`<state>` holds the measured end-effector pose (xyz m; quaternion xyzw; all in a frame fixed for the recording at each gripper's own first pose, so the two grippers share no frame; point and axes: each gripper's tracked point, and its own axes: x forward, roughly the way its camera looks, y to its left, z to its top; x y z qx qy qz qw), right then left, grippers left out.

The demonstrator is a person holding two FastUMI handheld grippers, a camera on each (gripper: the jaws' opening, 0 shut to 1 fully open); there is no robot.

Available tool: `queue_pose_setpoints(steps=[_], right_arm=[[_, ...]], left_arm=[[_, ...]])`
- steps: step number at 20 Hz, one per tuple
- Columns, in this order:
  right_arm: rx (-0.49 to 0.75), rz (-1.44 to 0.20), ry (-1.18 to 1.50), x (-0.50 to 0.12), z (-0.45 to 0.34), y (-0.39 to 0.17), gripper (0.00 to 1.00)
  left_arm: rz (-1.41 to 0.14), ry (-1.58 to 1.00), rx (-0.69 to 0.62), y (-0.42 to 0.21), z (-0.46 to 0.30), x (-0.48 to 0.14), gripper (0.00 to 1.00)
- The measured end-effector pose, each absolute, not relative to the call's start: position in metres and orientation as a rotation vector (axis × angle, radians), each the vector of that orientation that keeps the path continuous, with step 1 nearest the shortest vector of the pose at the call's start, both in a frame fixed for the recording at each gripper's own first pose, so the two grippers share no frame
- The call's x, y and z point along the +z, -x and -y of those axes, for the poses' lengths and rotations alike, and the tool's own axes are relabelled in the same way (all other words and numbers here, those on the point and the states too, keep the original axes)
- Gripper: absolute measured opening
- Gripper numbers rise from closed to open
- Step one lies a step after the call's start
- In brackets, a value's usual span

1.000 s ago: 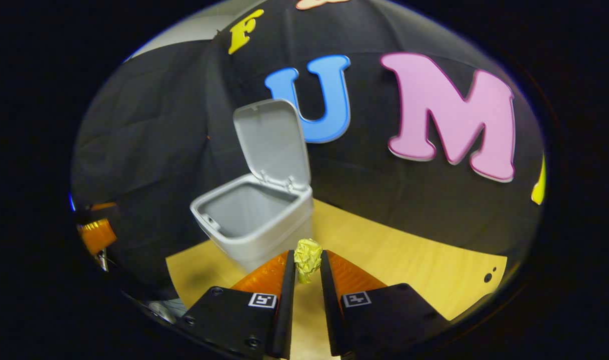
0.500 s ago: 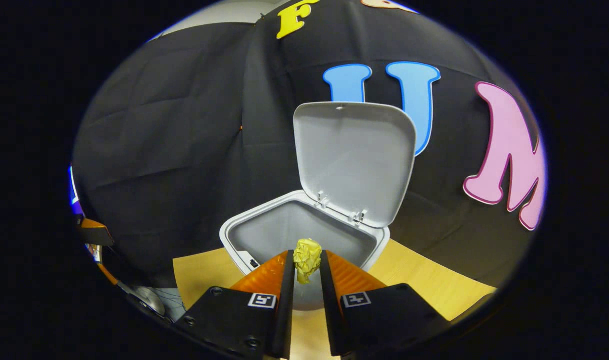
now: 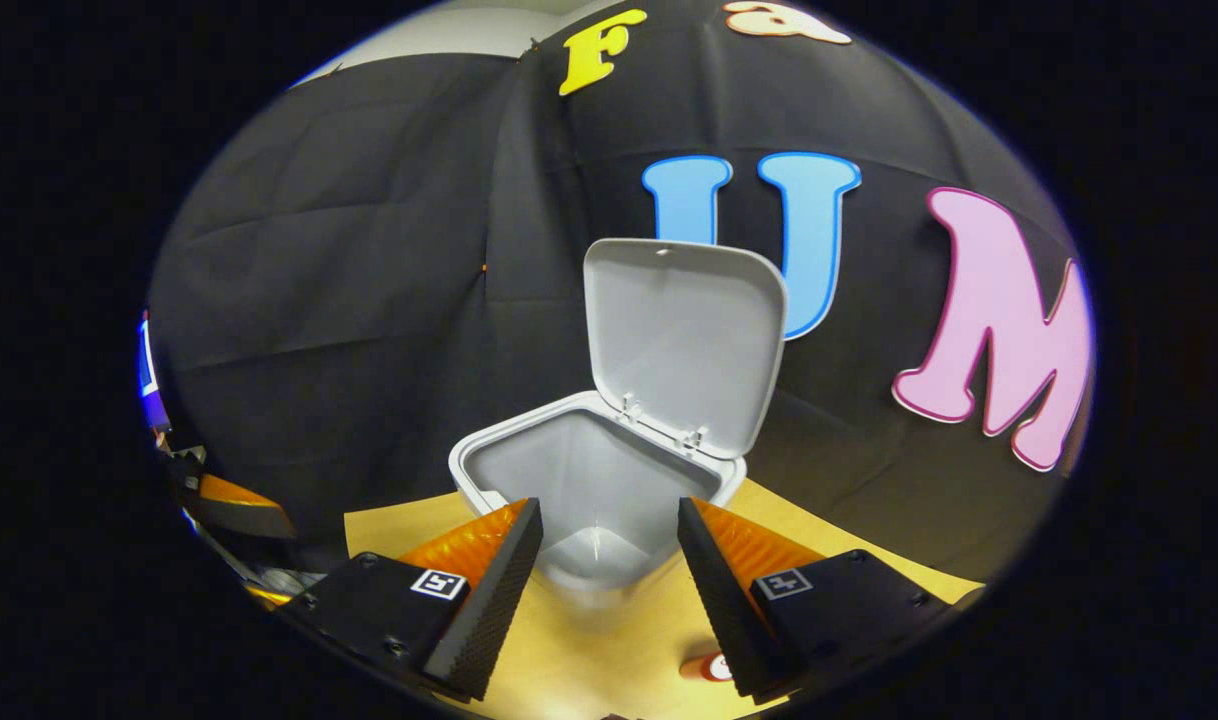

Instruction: Press the lid of the desktop garbage bin to open it, pick up the crumpled paper on the desktop and throw it into the bin, then pick up the pop can on the desktop and drop it into the bin, and finally close the garbage bin lid.

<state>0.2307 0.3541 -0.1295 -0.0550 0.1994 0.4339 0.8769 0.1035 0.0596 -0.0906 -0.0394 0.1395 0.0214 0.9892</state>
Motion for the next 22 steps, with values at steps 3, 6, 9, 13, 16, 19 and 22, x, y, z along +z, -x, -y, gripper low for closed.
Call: queue_pose_setpoints(steps=[3,6,9,13,16,19,22], right_arm=[[0.851,-0.401,0.121,-0.115,-0.305,-0.23,0.91],[0.768,-0.374,0.125,-0.096,-0.253,-0.234,0.97],[0.672,-0.36,0.1,-0.077,-0.2,-0.236,0.97],[0.548,-0.367,0.136,-0.067,-0.13,-0.229,0.97],[0.484,-0.365,0.165,-0.063,-0.094,-0.223,0.97],[0.427,-0.369,0.185,-0.064,-0.066,-0.22,0.97],[0.402,-0.38,0.179,-0.063,-0.052,-0.213,0.97]], left_arm=[[-0.309,0.065,-0.054,-0.122,-0.021,-0.118,0.95],[-0.404,0.084,-0.129,-0.142,0.015,-0.166,0.95],[-0.518,0.086,-0.162,-0.16,0.044,-0.221,0.96],[-0.587,0.052,-0.21,-0.18,0.077,-0.272,0.96],[-0.654,0.043,-0.228,-0.197,0.094,-0.311,0.96],[-0.72,0.027,-0.23,-0.21,0.103,-0.345,0.96],[-0.74,0.013,-0.243,-0.223,0.112,-0.36,0.96]])
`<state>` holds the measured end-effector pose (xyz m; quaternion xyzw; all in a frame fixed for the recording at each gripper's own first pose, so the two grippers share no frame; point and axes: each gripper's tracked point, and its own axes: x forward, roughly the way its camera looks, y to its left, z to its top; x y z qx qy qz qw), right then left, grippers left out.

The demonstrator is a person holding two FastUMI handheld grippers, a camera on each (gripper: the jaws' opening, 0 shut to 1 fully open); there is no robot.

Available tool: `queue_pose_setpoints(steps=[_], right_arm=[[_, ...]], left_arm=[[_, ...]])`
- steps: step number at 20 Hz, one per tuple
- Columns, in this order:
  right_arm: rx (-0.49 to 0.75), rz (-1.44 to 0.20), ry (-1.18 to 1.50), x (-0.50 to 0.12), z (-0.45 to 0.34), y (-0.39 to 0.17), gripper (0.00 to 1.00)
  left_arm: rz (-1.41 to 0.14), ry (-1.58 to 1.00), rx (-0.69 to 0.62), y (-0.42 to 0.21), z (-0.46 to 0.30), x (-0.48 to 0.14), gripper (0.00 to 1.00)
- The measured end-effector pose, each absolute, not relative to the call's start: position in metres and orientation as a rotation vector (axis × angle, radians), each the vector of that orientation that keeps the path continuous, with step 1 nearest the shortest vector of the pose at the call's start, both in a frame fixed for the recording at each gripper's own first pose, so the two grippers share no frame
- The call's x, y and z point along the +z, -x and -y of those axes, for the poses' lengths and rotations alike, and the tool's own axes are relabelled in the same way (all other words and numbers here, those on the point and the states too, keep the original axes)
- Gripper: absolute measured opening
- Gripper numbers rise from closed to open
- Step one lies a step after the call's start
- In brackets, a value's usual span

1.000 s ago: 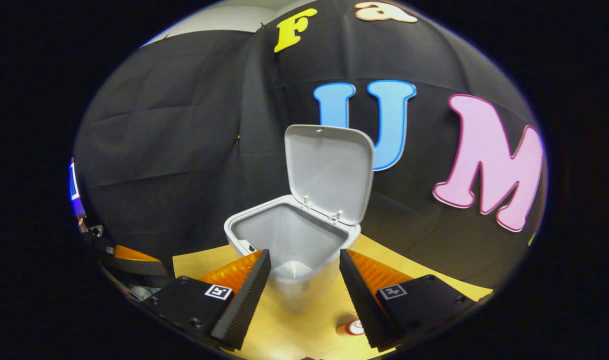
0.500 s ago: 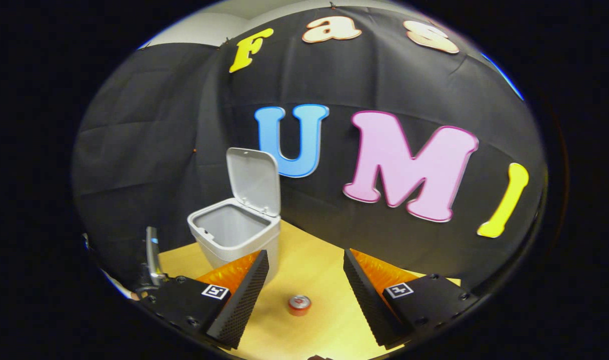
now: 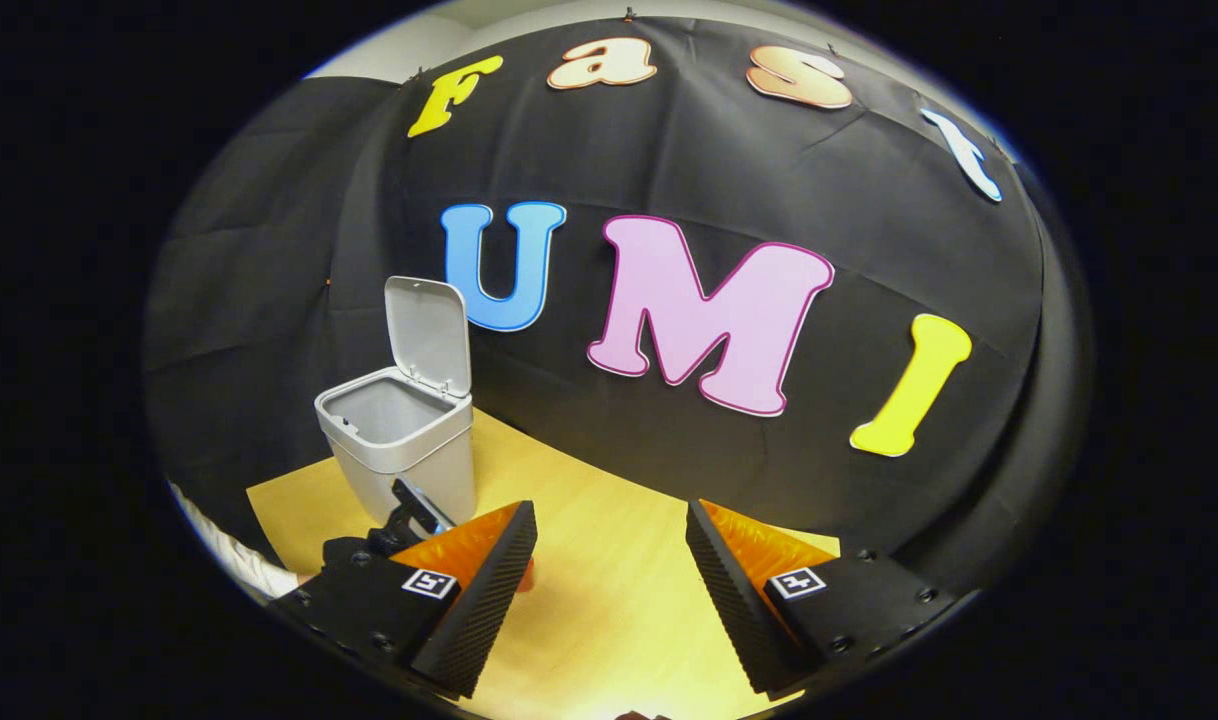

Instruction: Press the lid of the desktop garbage bin to open it, pick up the crumpled paper on the desktop and throw it into the bin, then pick up the pop can on the desktop and drop it into the bin, and finally close the garbage bin lid.

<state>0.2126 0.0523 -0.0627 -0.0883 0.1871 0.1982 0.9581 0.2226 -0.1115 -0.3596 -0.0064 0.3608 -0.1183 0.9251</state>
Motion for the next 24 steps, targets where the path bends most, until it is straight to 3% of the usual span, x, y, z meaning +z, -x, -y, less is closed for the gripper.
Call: queue_pose_setpoints(steps=[7,12,19,20,24], right_arm=[[0.384,-0.365,0.198,-0.059,-0.042,-0.21,1.0],[0.376,-0.382,0.198,-0.069,-0.036,-0.212,0.97],[0.385,-0.392,0.204,-0.074,-0.028,-0.208,0.97],[0.383,-0.389,0.198,-0.074,-0.025,-0.208,0.97],[0.383,-0.381,0.16,-0.074,-0.022,-0.207,0.97]], left_arm=[[-0.718,-0.085,-0.268,-0.261,0.124,-0.384,0.96],[-0.671,-0.098,-0.265,-0.29,0.13,-0.388,0.95],[-0.708,-0.095,-0.259,-0.293,0.139,-0.401,0.95],[-0.72,-0.092,-0.264,-0.289,0.139,-0.397,0.89],[-0.616,-0.07,-0.278,-0.287,0.139,-0.335,0.87]])
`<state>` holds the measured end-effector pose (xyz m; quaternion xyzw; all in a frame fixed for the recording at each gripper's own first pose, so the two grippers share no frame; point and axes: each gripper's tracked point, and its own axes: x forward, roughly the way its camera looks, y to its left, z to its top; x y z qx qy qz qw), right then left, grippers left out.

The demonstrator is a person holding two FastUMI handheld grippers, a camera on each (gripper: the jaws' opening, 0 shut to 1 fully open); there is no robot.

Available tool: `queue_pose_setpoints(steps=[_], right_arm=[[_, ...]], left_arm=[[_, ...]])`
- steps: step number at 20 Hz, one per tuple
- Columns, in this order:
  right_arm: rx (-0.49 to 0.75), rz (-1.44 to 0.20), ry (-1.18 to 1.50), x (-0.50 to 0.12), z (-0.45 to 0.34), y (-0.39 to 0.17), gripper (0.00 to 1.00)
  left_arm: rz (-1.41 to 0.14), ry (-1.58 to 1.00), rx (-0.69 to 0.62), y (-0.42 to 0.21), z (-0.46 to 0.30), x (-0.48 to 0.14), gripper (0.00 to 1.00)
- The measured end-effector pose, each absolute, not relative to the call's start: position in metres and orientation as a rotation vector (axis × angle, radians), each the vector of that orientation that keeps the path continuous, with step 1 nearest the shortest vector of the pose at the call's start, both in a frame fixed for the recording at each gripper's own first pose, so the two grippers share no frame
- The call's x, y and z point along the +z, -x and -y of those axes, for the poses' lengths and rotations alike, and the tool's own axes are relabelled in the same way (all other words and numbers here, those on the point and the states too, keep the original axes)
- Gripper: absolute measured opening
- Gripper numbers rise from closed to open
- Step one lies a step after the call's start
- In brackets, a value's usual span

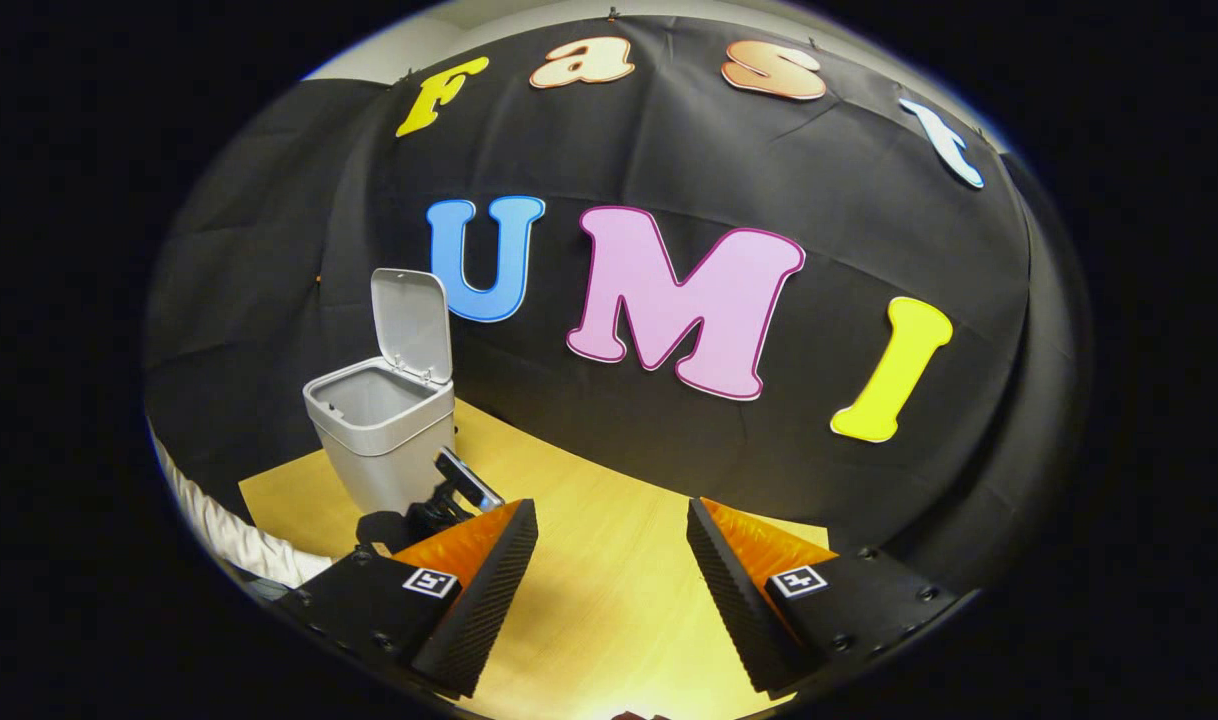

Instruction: Press the lid of the desktop garbage bin to open it, pick up the crumpled paper on the desktop and throw it into the bin, then pick up the pop can on the desktop and drop it into the bin, and finally close the garbage bin lid.

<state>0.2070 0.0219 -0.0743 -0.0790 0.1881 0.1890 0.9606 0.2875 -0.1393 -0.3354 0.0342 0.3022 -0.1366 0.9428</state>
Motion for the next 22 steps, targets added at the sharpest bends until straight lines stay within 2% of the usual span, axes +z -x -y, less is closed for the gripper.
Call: queue_pose_setpoints(steps=[7,10,15,18,22], right_arm=[[0.418,-0.325,0.153,-0.064,-0.027,-0.202,0.97],[0.436,-0.299,0.165,-0.058,-0.033,-0.201,0.97],[0.466,-0.276,0.171,-0.056,-0.044,-0.195,0.97],[0.462,-0.282,0.152,-0.056,-0.044,-0.193,0.97],[0.455,-0.285,0.155,-0.057,-0.038,-0.192,0.97]], left_arm=[[-0.314,0.016,-0.236,-0.298,0.101,-0.145,0.86],[-0.268,0.025,-0.161,-0.298,0.054,-0.084,0.86],[-0.279,-0.001,0.006,-0.308,-0.046,-0.065,0.86],[-0.41,-0.025,0.119,-0.309,-0.101,-0.094,0.86],[-0.53,-0.003,0.211,-0.305,-0.13,-0.139,0.88]])
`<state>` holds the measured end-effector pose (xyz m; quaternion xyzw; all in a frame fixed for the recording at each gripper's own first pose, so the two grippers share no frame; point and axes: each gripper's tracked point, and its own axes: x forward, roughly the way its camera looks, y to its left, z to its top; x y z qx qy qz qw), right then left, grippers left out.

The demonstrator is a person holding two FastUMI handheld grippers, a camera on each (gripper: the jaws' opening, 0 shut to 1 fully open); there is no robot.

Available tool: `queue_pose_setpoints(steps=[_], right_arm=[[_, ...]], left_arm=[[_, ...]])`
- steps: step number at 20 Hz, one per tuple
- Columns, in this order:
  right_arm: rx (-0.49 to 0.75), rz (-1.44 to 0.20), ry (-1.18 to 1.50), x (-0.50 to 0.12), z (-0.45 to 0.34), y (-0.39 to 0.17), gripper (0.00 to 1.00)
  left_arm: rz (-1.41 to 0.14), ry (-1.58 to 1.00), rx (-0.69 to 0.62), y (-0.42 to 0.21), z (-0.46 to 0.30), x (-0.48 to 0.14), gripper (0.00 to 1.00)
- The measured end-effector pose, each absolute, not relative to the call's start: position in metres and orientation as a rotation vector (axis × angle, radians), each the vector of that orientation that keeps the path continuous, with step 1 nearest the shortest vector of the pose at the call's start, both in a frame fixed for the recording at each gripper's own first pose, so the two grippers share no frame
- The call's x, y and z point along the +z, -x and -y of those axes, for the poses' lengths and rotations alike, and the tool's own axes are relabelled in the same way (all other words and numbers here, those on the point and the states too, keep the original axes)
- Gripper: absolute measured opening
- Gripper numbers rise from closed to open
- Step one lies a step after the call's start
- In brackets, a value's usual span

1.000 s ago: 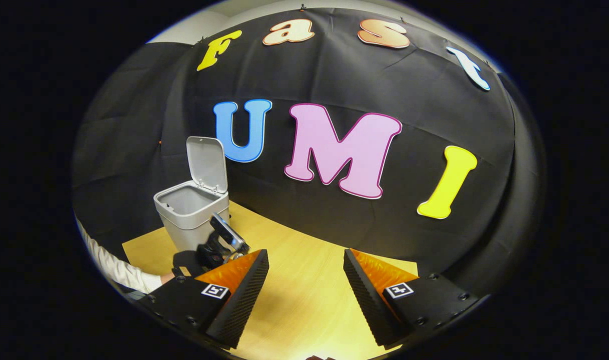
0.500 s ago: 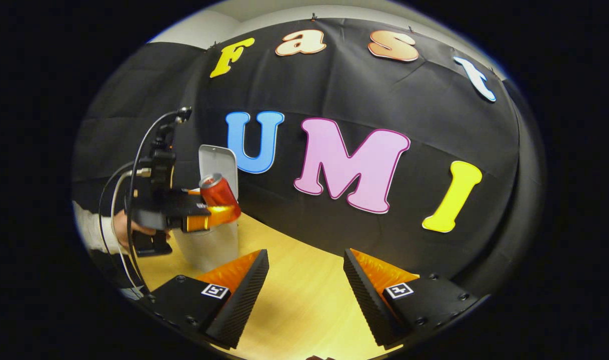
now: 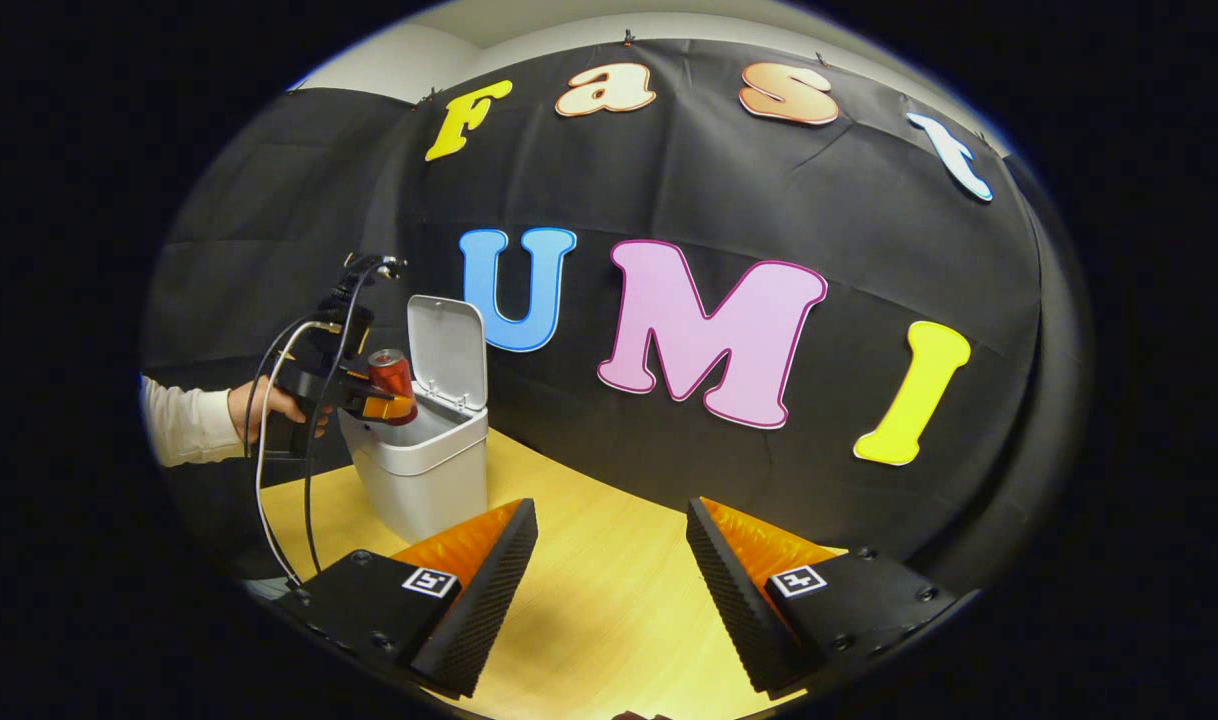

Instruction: Press the lid of the desktop garbage bin to open it, pick up the crumpled paper on the desktop and throw it into the bin, then pick up the pop can on the desktop and drop it into the bin, and finally close the garbage bin lid.

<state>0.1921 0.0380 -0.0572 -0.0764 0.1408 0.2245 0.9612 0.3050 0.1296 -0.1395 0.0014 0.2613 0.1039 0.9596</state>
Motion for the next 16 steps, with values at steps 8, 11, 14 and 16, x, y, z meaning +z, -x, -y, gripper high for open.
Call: queue_pose_setpoints(steps=[8,11,14,16], right_arm=[[0.407,-0.305,0.144,-0.063,-0.011,-0.196,0.97],[0.4,-0.299,0.151,-0.063,-0.007,-0.197,0.97],[0.401,-0.304,0.155,-0.066,-0.005,-0.199,0.97],[0.403,-0.302,0.152,-0.067,-0.004,-0.198,0.97]], left_arm=[[-0.422,0.0,0.232,-0.321,-0.14,-0.098,0.93],[-0.341,0.063,0.234,-0.332,-0.143,-0.061,0.94],[-0.264,0.116,0.247,-0.35,-0.155,-0.014,0.94],[-0.23,0.171,0.256,-0.362,-0.165,0.012,0.94]])
